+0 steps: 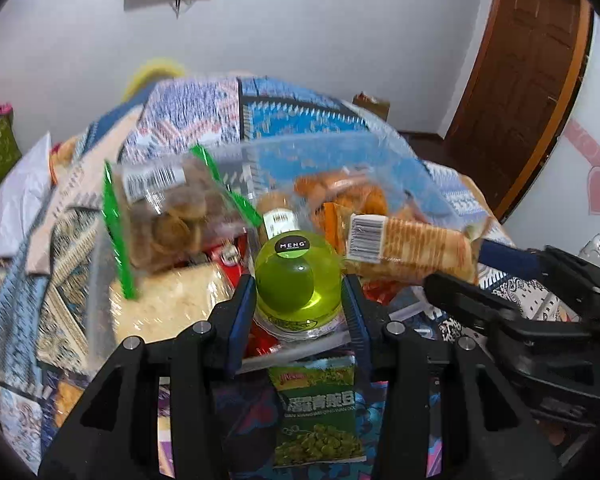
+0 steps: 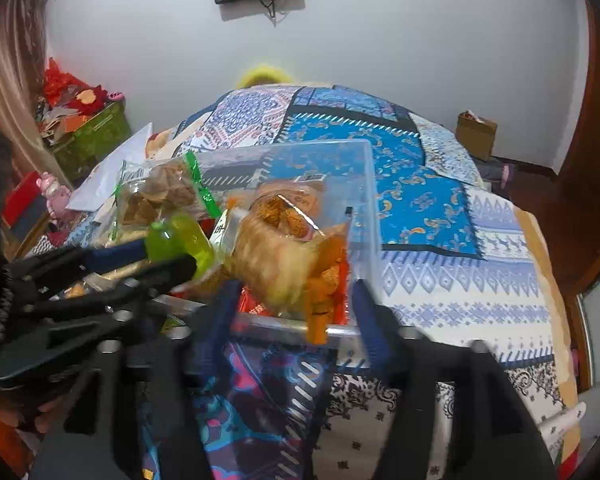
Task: Organize snacks
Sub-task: 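Lower the bottle and cracker pack into the clear box and open both grippers, then grasp the square puffed-snack pack with the left gripper while the right grasps the green pea bag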
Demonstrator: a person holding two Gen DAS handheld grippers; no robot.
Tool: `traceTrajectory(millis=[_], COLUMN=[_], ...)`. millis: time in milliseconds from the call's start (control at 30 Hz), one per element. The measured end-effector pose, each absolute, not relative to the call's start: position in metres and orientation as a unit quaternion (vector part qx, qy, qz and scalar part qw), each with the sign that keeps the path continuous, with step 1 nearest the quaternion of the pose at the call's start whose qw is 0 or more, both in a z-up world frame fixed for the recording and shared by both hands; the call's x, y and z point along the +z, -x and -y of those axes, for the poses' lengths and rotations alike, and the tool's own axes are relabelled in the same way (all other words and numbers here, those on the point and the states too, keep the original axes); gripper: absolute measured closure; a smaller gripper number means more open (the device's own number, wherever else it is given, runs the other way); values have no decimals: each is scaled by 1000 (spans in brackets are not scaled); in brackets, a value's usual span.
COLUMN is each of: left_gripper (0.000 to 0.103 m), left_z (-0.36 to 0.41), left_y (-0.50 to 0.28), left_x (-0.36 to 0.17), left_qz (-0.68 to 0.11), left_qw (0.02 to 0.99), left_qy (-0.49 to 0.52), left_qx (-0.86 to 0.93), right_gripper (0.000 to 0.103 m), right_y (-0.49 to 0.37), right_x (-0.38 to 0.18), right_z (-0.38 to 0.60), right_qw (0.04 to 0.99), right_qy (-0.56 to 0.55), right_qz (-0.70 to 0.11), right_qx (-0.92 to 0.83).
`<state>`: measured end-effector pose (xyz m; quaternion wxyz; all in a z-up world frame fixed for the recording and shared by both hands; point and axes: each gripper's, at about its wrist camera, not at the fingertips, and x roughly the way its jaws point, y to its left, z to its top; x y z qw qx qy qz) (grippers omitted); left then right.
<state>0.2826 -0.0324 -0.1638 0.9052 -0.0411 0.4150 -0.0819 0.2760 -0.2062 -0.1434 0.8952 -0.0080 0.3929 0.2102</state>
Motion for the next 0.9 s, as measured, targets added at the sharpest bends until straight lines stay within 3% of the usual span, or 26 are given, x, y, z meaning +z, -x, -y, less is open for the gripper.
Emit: traceTrajectory(millis=[200, 467, 600, 900], left_gripper=[58, 43, 36, 32], left_z=[30, 28, 13, -40], left_y=[-277, -244, -225, -190], left_x=[-158, -122, -108, -111], left_qz=[-415, -375, -362, -375], left_qw=[905, 924, 930, 927], left_qy=[50, 14, 16, 21], left_qx=[-77, -69, -59, -18], right_gripper=[42, 41, 35, 30], right_y=[-268, -255, -246, -231], right_x=[-141, -136, -129, -130], right_z=[207, 208, 207, 188], right_qw=[895, 893, 895, 894], right_qy=[11, 3, -2, 8], right_qz=[-393, -396, -390, -390], right_qx=[210, 213, 215, 219])
